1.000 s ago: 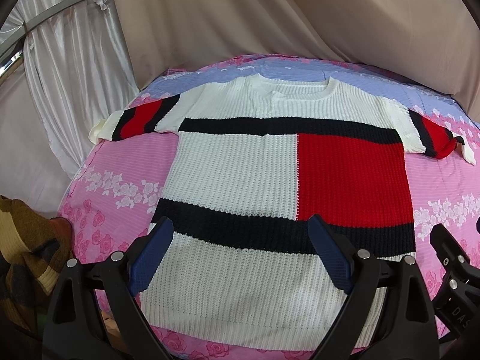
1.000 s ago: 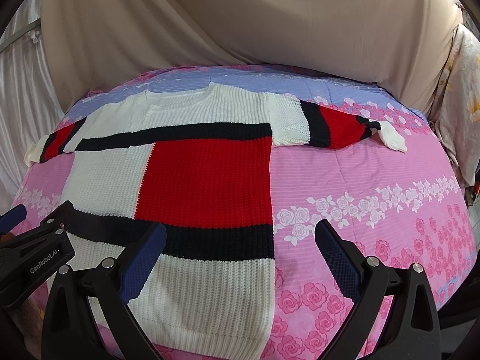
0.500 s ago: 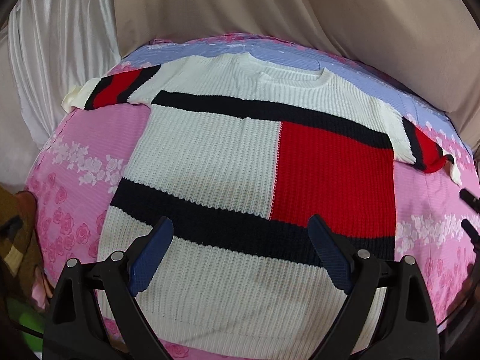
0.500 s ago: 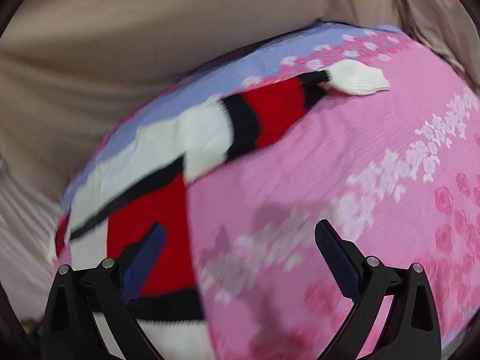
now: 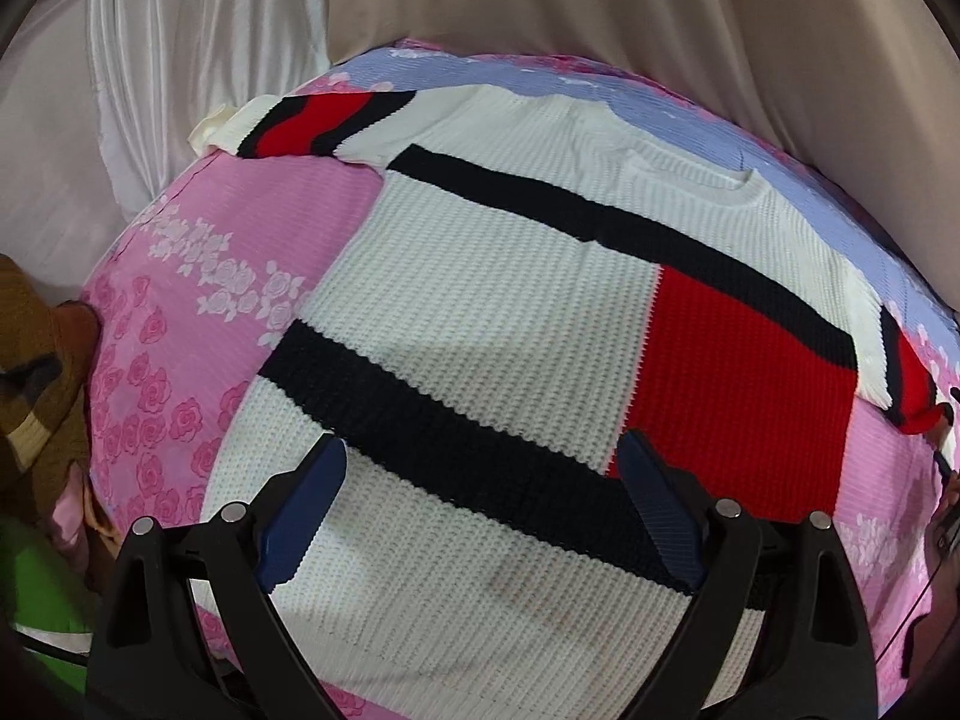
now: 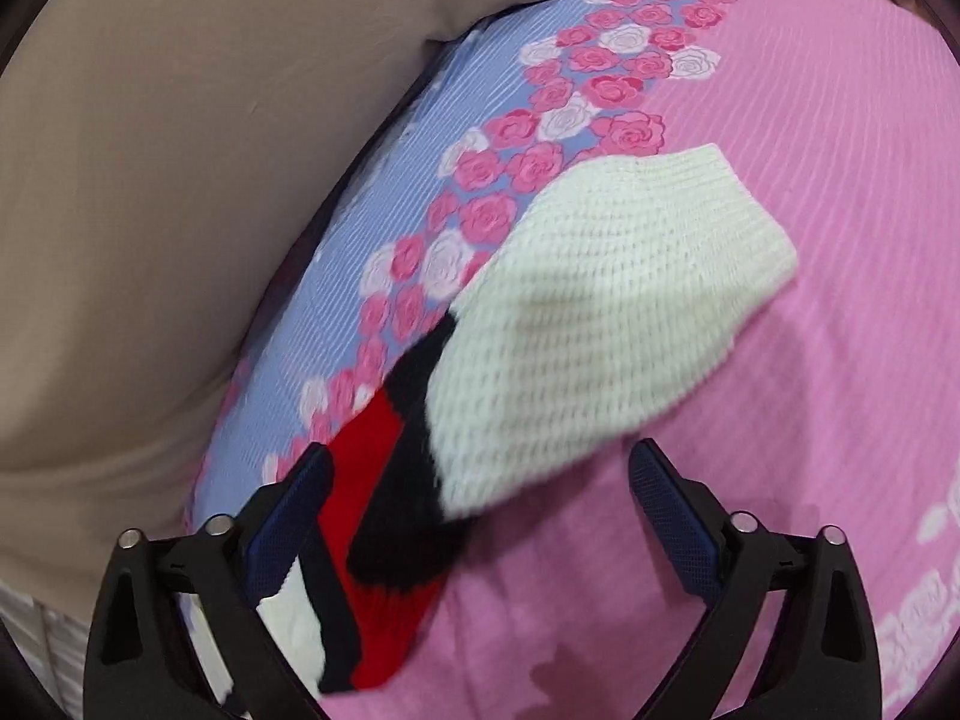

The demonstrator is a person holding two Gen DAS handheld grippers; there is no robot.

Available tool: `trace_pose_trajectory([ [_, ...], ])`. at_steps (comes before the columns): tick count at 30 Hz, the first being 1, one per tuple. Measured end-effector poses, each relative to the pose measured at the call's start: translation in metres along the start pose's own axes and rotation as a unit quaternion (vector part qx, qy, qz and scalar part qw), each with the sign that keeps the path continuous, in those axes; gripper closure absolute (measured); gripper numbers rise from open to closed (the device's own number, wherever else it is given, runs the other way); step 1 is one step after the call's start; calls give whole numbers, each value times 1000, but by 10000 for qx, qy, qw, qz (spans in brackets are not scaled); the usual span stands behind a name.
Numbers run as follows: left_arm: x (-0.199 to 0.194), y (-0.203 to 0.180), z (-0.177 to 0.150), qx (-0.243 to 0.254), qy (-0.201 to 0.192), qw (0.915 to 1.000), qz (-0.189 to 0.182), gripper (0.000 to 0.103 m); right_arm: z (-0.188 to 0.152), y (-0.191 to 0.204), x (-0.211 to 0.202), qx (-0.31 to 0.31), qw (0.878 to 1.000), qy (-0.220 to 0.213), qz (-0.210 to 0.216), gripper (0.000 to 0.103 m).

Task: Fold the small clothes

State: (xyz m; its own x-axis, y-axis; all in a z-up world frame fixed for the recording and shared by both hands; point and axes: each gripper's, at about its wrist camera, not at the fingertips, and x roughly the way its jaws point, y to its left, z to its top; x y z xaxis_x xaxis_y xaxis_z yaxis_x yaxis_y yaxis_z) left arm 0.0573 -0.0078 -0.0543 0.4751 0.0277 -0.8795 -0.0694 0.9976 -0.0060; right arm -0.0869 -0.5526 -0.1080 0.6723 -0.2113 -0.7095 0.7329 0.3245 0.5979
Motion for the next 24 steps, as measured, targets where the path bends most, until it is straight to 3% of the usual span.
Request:
trace_pose_trajectory([
  [1,1,2,0,-24,6,10000,16,14,5,6,3,-74,9999,100,30,61],
  [2,2,5,1,-65,15,10000,16,14,9,13,2,-109,9997,167,115,81],
  [3,2,7,2,-100,20,9999,3,14,11,25,-4,-190,9994,125,252,83],
  [7,8,18,9,-246,15,9997,-78,14,1,120,-42,-1192,9883,-86,946,87],
  [9,11,27,13,-356,10,9993,-141,14,-23,187,-57,-1759,9736,-7,1454,87],
  [12,12,45,21,-562,-40,9982,-209,14,-89,287,-63,-2672,9396,419,2100,87],
  [15,12,68,28,-750,-112,9968,-246,13,-193,368,-40,-3419,8971,1197,2530,85],
  [16,13,76,30,-808,-118,9963,-256,13,-232,384,-27,-3640,8850,1434,2523,83],
  [19,17,104,36,-990,-112,9946,-292,12,-339,407,26,-4307,8495,2137,2171,61],
  [21,22,121,43,-1096,-62,9934,-339,10,-403,402,36,-4897,8278,2202,1628,61],
  [22,25,128,47,-1124,-39,9929,-389,10,-418,395,32,-5006,8243,2149,1539,61],
  [24,33,138,60,-1127,-35,9923,-517,10,-428,371,13,-4976,8300,1999,1535,61],
])
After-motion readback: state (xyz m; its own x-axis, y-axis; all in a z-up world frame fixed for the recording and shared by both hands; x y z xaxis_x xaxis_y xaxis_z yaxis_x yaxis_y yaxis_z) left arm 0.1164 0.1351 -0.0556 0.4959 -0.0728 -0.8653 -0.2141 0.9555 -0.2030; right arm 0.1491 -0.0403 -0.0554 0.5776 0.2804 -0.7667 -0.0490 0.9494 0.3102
